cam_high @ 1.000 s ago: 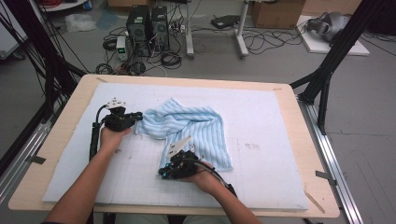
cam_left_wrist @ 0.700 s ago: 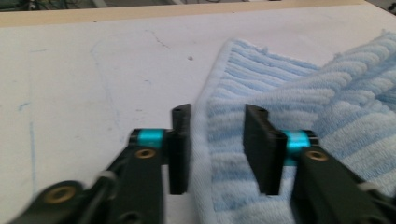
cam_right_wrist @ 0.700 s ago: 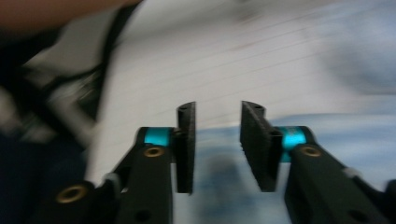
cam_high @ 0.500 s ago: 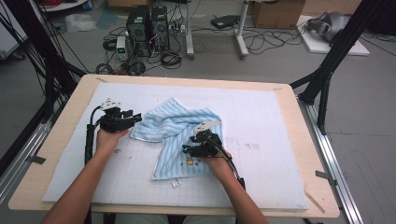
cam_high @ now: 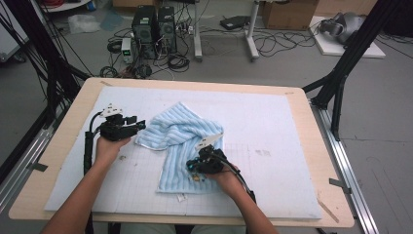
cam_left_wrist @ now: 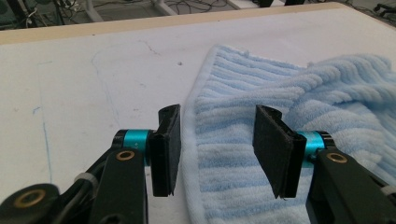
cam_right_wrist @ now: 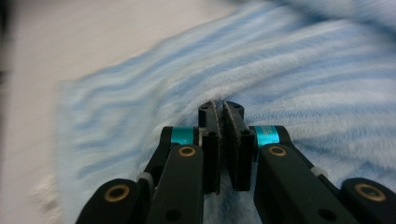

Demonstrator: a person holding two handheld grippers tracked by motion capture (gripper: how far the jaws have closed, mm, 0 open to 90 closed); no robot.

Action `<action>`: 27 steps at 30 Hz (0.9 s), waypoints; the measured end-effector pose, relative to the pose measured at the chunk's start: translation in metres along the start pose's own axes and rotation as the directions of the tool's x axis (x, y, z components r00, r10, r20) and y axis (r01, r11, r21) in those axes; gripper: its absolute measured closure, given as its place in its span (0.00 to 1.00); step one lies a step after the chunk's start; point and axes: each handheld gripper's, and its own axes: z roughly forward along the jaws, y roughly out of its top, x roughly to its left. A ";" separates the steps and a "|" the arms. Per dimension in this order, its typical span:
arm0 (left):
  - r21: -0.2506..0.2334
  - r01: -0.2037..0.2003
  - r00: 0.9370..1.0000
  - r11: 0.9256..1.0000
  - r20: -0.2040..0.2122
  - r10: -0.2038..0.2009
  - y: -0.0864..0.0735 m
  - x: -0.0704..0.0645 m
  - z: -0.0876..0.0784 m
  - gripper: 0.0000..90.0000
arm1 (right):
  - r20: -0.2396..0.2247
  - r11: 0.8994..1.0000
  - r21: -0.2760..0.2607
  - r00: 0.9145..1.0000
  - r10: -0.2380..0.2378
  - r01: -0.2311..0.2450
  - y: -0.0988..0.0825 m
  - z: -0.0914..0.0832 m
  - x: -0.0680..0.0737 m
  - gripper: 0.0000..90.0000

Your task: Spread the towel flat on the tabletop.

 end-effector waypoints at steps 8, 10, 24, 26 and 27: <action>0.004 -0.004 1.000 1.000 -0.004 0.004 -0.010 0.002 -0.004 0.58 | -0.184 0.996 0.029 0.980 -0.081 0.087 -0.004 0.012 0.039 0.93; 0.000 0.001 1.000 1.000 -0.003 -0.001 -0.013 0.003 -0.006 0.58 | -0.183 0.995 0.025 0.979 -0.092 0.098 -0.003 0.011 0.039 0.88; -0.050 0.029 0.999 0.998 0.043 -0.027 -0.023 0.012 -0.014 0.45 | 0.183 0.965 -0.262 0.982 0.034 0.016 0.044 -0.029 -0.043 0.34; -0.053 0.025 0.998 0.998 0.050 -0.023 -0.023 0.011 -0.015 0.42 | 0.259 0.970 -0.244 0.965 0.039 0.026 0.047 -0.026 -0.056 0.33; -0.058 0.026 0.998 0.998 0.054 -0.023 -0.023 0.011 -0.015 0.41 | 0.290 0.973 -0.230 0.956 0.046 0.023 0.048 -0.024 -0.063 0.32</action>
